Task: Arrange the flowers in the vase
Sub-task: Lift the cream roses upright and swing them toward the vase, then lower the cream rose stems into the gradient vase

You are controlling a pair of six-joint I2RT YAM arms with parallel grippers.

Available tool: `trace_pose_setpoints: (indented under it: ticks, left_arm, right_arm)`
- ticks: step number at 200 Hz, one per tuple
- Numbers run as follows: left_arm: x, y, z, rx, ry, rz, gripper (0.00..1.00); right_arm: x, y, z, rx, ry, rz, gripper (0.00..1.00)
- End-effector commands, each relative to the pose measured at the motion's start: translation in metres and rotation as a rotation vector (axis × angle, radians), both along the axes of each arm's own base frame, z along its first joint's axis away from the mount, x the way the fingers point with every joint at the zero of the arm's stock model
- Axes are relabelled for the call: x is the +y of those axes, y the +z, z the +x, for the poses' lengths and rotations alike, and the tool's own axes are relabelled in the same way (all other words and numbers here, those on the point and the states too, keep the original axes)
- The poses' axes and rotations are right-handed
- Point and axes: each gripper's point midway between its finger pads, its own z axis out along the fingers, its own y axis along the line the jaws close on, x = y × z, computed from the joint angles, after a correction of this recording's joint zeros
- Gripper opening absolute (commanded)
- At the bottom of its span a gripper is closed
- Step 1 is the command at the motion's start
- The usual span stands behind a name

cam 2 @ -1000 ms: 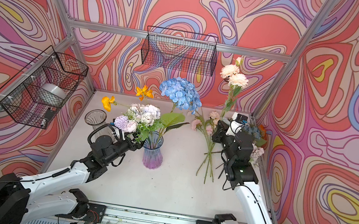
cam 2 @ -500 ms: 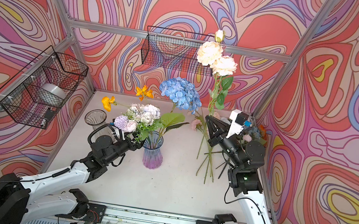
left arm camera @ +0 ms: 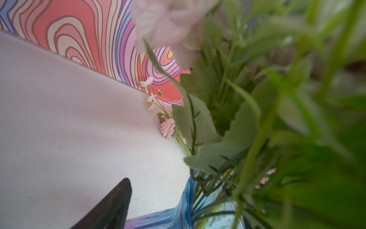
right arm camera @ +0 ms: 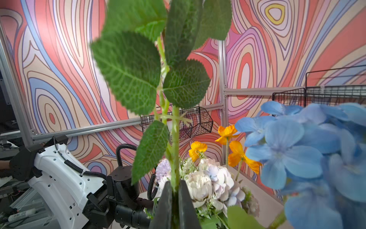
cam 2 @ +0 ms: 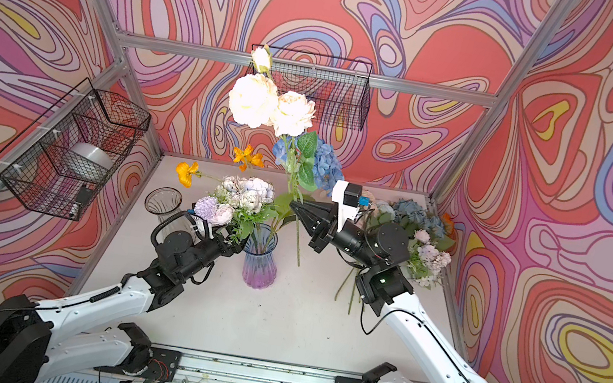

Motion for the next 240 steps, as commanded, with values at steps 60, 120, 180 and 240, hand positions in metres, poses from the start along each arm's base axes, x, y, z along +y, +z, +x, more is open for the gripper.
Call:
trace_pose_setpoints:
  ticks: [60, 120, 180, 240]
  left_arm:
    - [-0.002, 0.012, 0.002, -0.021, 0.000, -0.015, 0.86]
    - [-0.002, 0.012, 0.001, -0.023, -0.003, -0.011, 0.86]
    - [0.000, 0.008, 0.001, -0.021, 0.006, -0.003, 0.86]
    - [0.001, 0.008, 0.000, -0.023, 0.008, -0.002, 0.86]
  right_arm:
    - [0.031, 0.031, -0.013, -0.299, 0.078, 0.133, 0.00]
    - [0.052, 0.009, -0.007, -0.310, 0.111, 0.164, 0.00]
    - [0.050, -0.039, 0.015, -0.234, 0.017, 0.188, 0.00]
    - [0.053, -0.091, 0.027, -0.079, 0.026, 0.212, 0.00]
